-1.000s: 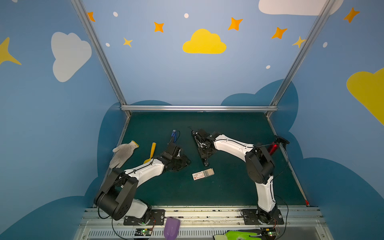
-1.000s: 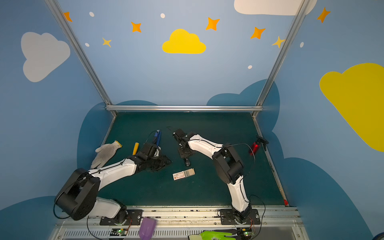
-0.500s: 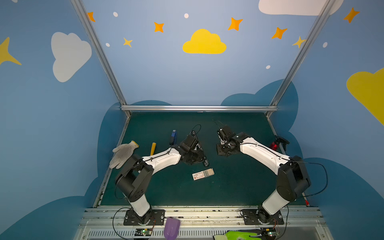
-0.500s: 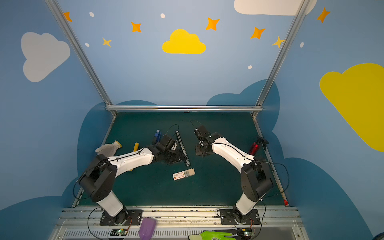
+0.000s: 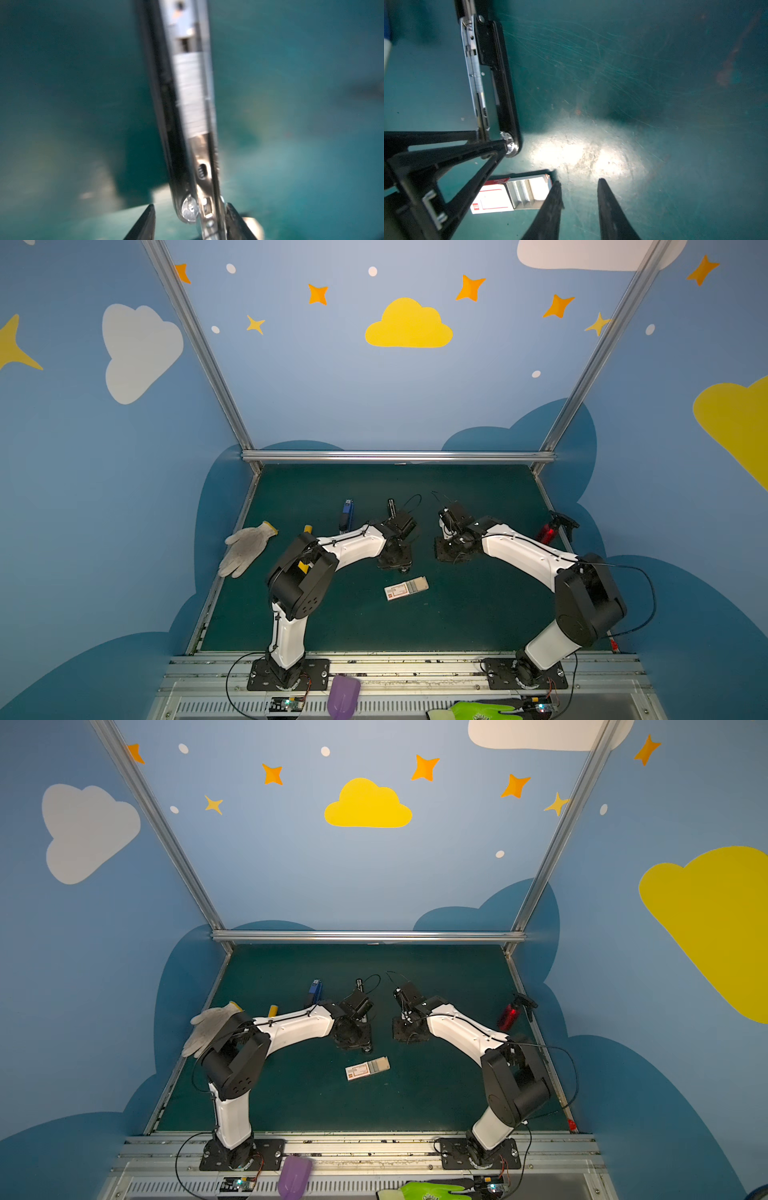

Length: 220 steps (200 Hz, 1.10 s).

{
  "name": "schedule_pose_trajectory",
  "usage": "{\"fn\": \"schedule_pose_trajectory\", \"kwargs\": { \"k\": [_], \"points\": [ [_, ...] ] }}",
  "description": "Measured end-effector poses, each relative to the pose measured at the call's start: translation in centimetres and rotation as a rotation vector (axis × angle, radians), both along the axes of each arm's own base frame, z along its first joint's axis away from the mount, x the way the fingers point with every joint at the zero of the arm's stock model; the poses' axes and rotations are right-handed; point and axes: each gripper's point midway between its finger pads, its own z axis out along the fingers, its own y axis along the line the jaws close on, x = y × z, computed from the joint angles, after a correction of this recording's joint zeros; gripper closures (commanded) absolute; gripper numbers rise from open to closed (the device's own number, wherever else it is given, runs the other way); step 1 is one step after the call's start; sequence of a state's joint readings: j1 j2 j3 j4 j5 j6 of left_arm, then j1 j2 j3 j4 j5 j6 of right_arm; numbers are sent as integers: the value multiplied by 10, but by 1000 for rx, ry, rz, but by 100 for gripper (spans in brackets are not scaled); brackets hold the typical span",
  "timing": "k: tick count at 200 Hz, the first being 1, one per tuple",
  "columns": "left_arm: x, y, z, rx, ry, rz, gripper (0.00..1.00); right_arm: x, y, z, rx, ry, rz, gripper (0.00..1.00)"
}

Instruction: Load the staples into the stapler

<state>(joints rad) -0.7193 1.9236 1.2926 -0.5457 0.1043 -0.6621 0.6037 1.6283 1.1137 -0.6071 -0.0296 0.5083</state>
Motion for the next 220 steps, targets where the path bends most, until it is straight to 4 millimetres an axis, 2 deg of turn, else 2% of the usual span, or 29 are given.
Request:
{"fn": "schedule_pose_trajectory", "kwargs": {
  "k": [38, 66, 91, 119, 140, 160, 187, 220],
  "points": [
    [-10, 52, 5, 128, -14, 34, 49, 6, 11, -7, 26, 23, 4, 69],
    [-8, 93, 12, 173, -24, 95, 48, 11, 18, -7, 41, 25, 9, 69],
    [1, 107, 22, 170, -50, 98, 45, 15, 21, -3, 57, 20, 9, 68],
    [16, 84, 46, 113, -118, 11, 43, 23, 18, 1, 94, 24, -7, 60],
    [42, 57, 74, 47, -213, -66, 41, 32, 8, 4, 145, 22, -44, 52],
    [68, 33, 87, 3, -279, -139, 41, 36, -6, 9, 197, 23, -86, 51],
    [101, 5, 77, -15, -296, -240, 41, 40, -20, 14, 264, 18, -128, 51],
    [127, -18, 40, 5, -263, -343, 47, 43, -26, 13, 340, 29, -153, 51]
  ]
}}
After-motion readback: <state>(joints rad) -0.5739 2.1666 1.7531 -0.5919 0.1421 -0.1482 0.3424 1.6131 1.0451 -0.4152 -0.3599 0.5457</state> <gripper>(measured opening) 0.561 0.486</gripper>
